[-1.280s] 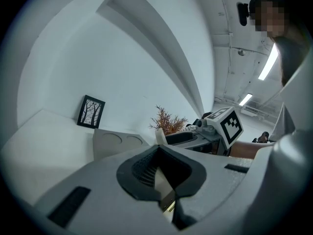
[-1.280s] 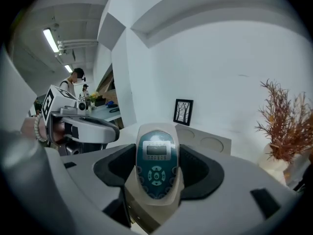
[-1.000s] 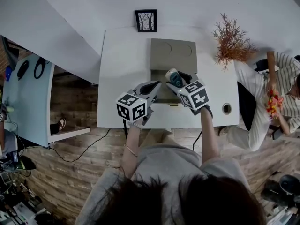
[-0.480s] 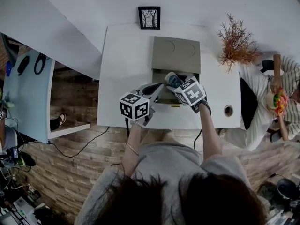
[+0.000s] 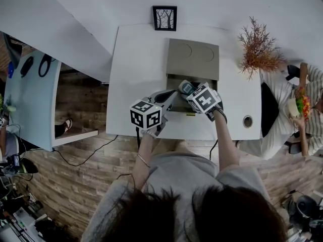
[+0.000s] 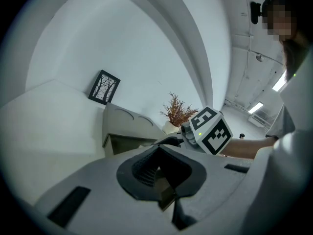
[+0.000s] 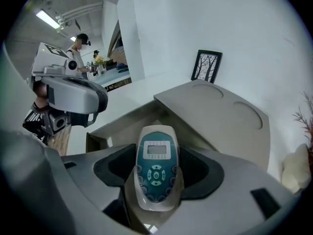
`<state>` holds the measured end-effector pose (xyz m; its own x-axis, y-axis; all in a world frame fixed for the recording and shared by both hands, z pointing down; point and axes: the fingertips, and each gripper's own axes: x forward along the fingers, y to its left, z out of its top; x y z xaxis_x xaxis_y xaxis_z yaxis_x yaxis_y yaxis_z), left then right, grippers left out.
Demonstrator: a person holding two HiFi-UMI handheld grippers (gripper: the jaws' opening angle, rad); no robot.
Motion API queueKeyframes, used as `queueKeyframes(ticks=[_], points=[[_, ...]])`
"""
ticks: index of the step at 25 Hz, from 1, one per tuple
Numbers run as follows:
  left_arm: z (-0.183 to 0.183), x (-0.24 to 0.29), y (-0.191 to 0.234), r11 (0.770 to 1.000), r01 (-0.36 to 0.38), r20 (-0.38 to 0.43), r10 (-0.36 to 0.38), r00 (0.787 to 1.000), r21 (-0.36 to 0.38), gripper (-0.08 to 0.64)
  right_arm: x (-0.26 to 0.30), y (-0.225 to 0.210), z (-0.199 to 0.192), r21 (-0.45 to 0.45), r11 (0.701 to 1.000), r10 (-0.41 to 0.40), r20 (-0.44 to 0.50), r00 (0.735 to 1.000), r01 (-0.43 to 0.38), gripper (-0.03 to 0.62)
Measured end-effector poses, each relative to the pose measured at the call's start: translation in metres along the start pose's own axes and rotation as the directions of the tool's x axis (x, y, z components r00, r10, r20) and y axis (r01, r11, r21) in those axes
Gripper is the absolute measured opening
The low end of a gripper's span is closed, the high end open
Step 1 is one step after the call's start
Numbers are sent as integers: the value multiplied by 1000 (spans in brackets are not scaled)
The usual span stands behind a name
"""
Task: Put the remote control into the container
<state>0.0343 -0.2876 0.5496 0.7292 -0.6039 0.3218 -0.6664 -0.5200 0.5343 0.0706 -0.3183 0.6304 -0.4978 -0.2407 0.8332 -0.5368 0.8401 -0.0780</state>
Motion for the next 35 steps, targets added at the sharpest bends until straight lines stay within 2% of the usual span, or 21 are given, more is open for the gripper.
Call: queueKeyframes(ticks=[9, 19, 22, 27, 31, 35], points=[[2, -9, 9, 1000, -21, 13, 22, 1000, -11, 3, 6, 3, -2, -24, 1000, -16, -33, 999, 16, 282], [6, -13, 5, 1000, -16, 22, 16, 1000, -2, 3, 10, 2, -4, -10, 999, -42, -16, 999, 42, 285], [6, -15, 3, 1000, -16, 23, 16, 1000, 2, 3, 8, 1, -5, 3, 999, -51, -5, 999, 51, 304], [10, -14, -2, 999, -15, 43, 14, 999, 31, 3, -4, -3, 1, 73, 997, -43, 76, 996, 37, 305], [16, -14, -10, 999, 3, 54, -5, 999, 52, 3, -23, -2, 14, 134, 991, -47, 173, 984, 24, 304], [18, -14, -18, 997, 18, 54, -22, 998, 69, 3, -42, 1, 26, 177, 984, -56, 260, 964, 9, 248]])
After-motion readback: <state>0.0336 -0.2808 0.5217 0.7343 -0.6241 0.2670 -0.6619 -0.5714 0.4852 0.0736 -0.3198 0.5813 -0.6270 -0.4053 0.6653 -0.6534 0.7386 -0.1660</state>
